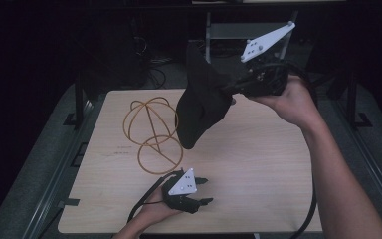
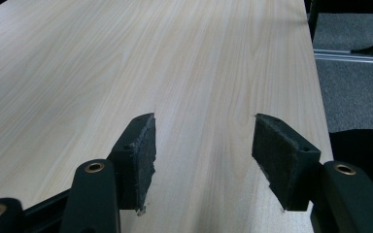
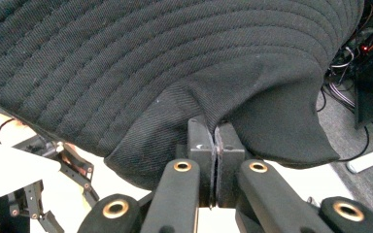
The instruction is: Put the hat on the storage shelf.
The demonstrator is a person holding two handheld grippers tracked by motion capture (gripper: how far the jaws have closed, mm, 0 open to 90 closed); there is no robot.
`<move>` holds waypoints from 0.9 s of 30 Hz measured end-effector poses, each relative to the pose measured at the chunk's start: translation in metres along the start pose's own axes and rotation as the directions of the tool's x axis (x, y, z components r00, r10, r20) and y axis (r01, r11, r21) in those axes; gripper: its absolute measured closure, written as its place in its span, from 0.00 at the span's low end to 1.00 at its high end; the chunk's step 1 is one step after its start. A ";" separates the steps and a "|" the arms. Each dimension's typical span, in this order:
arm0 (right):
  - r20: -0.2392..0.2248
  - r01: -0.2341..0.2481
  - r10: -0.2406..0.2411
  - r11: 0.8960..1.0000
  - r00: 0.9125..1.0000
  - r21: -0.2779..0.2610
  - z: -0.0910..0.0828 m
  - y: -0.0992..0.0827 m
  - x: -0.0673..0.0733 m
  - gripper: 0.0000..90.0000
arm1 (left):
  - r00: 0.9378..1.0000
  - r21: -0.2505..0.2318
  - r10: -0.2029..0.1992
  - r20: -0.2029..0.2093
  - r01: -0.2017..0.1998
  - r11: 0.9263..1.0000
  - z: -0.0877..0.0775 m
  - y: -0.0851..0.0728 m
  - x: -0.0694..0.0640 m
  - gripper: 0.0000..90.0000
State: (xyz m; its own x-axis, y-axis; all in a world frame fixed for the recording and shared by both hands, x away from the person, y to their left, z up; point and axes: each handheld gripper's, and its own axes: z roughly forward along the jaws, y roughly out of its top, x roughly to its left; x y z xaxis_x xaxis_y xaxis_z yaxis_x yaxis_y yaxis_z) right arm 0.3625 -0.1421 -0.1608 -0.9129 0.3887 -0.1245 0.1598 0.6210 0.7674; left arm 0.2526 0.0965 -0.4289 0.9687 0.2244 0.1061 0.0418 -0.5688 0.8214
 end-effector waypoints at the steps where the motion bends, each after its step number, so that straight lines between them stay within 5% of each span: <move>1: 0.000 0.000 0.000 1.000 1.000 0.005 0.002 0.003 0.000 0.99 | 1.000 0.000 0.001 0.000 -0.001 1.000 0.000 0.000 0.000 0.45; 27: -0.039 0.117 -0.113 0.985 0.993 0.128 0.060 0.100 0.027 0.98 | 1.000 -0.004 0.007 0.005 -0.007 1.000 0.004 0.000 0.000 0.44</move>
State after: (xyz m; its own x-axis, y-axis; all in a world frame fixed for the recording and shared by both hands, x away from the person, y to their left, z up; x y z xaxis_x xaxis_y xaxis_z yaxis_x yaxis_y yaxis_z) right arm 0.3768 -0.0288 -0.1251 -0.9391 0.2893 -0.1854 0.0987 0.7440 0.6609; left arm 0.2537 0.0933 -0.4315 0.9701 0.2166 0.1096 0.0336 -0.5670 0.8230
